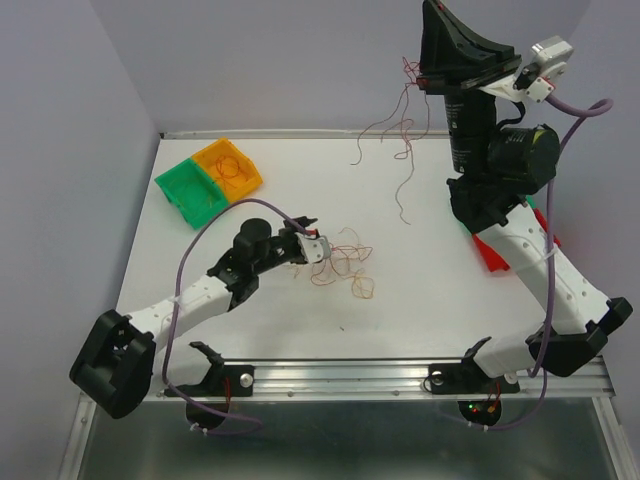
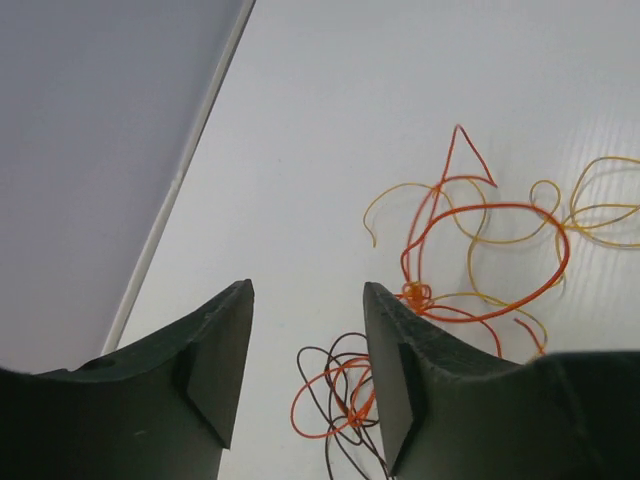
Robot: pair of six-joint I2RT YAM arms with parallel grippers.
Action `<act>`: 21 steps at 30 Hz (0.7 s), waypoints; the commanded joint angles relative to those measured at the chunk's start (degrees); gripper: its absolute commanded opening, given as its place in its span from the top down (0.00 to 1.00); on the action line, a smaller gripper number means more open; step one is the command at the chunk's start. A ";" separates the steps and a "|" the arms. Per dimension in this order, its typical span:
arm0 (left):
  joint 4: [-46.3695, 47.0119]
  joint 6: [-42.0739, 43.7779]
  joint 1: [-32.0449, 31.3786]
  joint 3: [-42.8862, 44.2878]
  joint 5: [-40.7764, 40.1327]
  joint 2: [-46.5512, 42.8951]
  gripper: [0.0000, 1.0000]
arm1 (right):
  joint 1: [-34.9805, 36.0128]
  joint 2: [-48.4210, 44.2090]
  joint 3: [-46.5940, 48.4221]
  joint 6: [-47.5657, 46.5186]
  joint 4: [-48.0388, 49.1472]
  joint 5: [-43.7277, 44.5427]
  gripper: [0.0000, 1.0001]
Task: Untangle the cables
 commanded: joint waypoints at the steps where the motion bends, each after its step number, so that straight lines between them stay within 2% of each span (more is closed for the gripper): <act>1: -1.49 -2.64 0.87 4.15 4.95 -2.44 0.35 | 0.37 -1.04 -1.98 0.52 0.88 0.70 0.99; 2: -3.15 -2.65 0.96 4.76 5.49 -2.97 0.32 | 0.37 -1.04 -2.59 2.00 0.79 -0.52 0.99; 3: -4.12 -2.21 1.05 6.07 6.01 -4.10 0.22 | 0.46 -0.95 -2.77 2.63 0.70 -1.14 0.99; 6: -6.07 -2.12 1.40 7.23 7.42 -7.61 0.02 | 0.37 -0.60 -3.47 6.22 0.44 -3.52 0.99; 9: -0.72 -6.94 1.84 7.32 6.38 -9.74 0.01 | 0.46 0.37 -3.74 10.01 0.44 -6.41 0.99; 12: 4.91 -14.05 2.19 9.86 2.26 -8.08 0.01 | 0.46 1.42 -3.74 12.74 1.49 -7.30 0.99; 17: 13.41 -17.23 2.19 11.54 -0.22 -4.56 0.01 | 0.46 3.09 -2.95 14.76 3.43 -8.88 0.99; 21: 13.97 -19.33 2.28 17.75 0.30 1.31 0.01 | 0.46 3.62 -2.86 16.52 3.60 -8.97 0.99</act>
